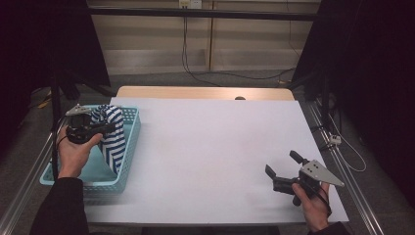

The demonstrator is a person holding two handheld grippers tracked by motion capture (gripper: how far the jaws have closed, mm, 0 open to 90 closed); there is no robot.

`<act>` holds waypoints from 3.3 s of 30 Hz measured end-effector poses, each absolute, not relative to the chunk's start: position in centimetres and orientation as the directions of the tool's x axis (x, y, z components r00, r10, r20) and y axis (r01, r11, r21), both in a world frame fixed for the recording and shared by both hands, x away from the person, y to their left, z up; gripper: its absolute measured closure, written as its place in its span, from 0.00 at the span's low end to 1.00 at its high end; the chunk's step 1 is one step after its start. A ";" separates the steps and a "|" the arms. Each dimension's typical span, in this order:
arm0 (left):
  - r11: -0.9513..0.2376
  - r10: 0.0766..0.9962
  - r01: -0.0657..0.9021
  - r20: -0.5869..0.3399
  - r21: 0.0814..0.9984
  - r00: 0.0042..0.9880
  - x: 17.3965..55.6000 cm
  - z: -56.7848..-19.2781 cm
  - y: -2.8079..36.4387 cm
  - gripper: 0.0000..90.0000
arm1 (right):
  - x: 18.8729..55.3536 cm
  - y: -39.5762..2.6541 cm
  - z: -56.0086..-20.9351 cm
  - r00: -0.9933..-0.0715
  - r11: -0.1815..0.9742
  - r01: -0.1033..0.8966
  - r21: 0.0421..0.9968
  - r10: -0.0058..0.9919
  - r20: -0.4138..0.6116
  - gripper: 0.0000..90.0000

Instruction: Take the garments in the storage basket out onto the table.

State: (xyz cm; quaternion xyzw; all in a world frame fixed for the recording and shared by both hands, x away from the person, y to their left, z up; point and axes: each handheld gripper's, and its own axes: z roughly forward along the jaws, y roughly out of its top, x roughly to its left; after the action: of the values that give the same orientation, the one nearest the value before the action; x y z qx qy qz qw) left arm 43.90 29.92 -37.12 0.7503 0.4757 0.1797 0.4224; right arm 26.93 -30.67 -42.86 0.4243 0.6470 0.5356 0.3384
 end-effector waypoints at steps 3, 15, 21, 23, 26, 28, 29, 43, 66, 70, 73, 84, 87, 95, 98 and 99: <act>-0.199 0.868 0.521 -0.097 0.830 0.486 43.3 -37.0 30.0 0.85 | 26.9 -30.7 -42.9 -0.409 0.068 0.188 0.980 0.912 0.015 0.00; -0.173 0.870 0.466 -0.087 0.868 0.486 42.3 -36.1 29.9 0.85 | 26.8 -30.7 -42.8 -0.411 0.067 0.181 0.981 0.911 0.014 0.00; -0.180 0.869 0.418 -0.055 0.891 0.492 41.9 -35.8 30.1 0.85 | 26.8 -30.7 -42.8 -0.414 0.067 0.180 0.981 0.910 0.014 0.00; -0.178 0.868 0.397 -0.047 0.900 0.495 41.8 -35.7 30.0 0.85 | 26.7 -30.7 -42.8 -0.411 0.068 0.181 0.981 0.911 0.013 0.00; -0.176 0.871 0.385 -0.039 0.906 0.490 41.6 -35.5 30.0 0.85 | 26.7 -30.7 -42.8 -0.413 0.068 0.181 0.981 0.911 0.014 0.00; -0.171 0.874 0.383 -0.040 0.908 0.484 41.6 -35.5 30.1 0.85 | 26.7 -30.7 -42.8 -0.413 0.069 0.180 0.981 0.911 0.012 0.00; -0.155 0.876 0.379 -0.051 0.912 0.479 41.6 -35.4 30.2 0.85 | 26.7 -30.7 -42.8 -0.412 0.070 0.180 0.981 0.911 0.010 0.00; -0.100 0.893 0.293 -0.044 0.951 0.447 40.5 -34.0 31.4 0.85 | 26.6 -30.7 -42.8 -0.406 0.071 0.183 0.981 0.914 0.009 0.00; -0.053 0.894 0.220 -0.052 0.974 0.445 38.7 -31.0 31.8 0.85 | 26.6 -30.7 -42.8 -0.407 0.073 0.182 0.981 0.913 0.007 0.00; -0.068 0.891 0.211 -0.036 0.975 0.453 38.2 -30.2 31.7 0.85 | 26.7 -30.7 -42.8 -0.406 0.074 0.180 0.981 0.914 0.005 0.00; -0.072 0.894 0.192 -0.022 0.979 0.448 38.0 -29.8 31.5 0.85 | 26.7 -30.7 -42.8 -0.406 0.074 0.181 0.981 0.914 0.006 0.00; -0.068 0.893 0.166 -0.014 0.984 0.449 37.0 -28.4 31.1 0.85 | 26.6 -30.7 -42.8 -0.410 0.073 0.176 0.982 0.912 0.006 0.00; -0.067 0.897 0.164 -0.013 0.984 0.443 36.7 -27.9 30.9 0.85 | 26.6 -30.7 -42.8 -0.409 0.075 0.178 0.981 0.913 0.005 0.00; -0.072 0.889 0.127 0.006 0.989 0.458 35.8 -26.6 30.4 0.85 | 26.6 -30.7 -42.8 -0.409 0.074 0.179 0.981 0.913 0.005 0.00; -0.070 0.888 0.122 0.006 0.990 0.460 35.6 -26.4 30.1 0.85 | 26.6 -30.7 -42.8 -0.410 0.075 0.177 0.981 0.912 0.004 0.00; -0.063 0.887 0.123 -0.001 0.990 0.461 35.6 -26.3 30.0 0.85 | 26.6 -30.7 -42.8 -0.410 0.075 0.177 0.981 0.912 0.004 0.00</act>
State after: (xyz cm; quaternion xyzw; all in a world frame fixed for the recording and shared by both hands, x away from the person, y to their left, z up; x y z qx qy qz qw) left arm 35.56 29.97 -26.27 0.6448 0.3918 0.3405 0.5611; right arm 26.63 -30.69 -42.80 0.4206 0.6475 0.5345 0.3438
